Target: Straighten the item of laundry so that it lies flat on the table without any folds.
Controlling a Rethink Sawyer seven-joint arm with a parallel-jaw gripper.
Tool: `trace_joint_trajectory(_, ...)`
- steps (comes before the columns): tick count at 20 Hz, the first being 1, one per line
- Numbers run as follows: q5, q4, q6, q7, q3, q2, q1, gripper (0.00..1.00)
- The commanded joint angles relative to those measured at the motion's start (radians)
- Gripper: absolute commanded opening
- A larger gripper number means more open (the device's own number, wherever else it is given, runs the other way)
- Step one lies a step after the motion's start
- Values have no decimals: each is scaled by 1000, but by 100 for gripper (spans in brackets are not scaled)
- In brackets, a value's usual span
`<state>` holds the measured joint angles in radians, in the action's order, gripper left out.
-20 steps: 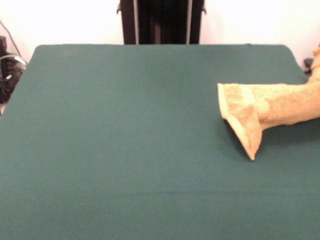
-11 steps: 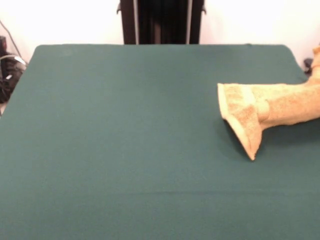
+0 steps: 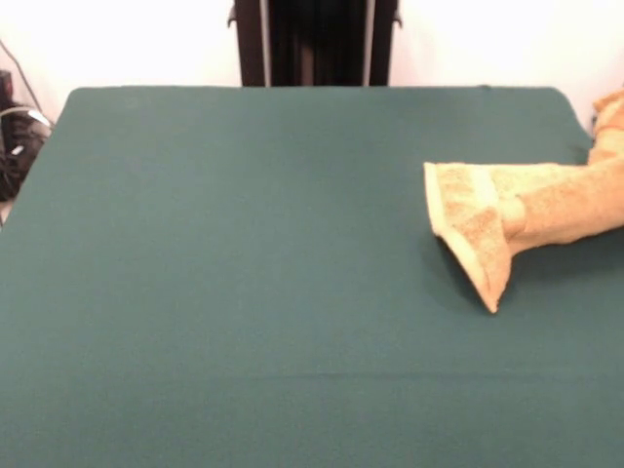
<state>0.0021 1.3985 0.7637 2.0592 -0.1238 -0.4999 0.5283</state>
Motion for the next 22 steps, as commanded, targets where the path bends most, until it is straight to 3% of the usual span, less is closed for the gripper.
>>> trace_joint_trajectory(1, 23, 197, 48, 118, 116, 34, 44, 0)
trace_joint_trajectory(11, -30, 186, 103, 102, 71, 42, 114, 0)
trace_joint_trajectory(22, -41, 183, 158, 86, 43, 19, 125, 0)
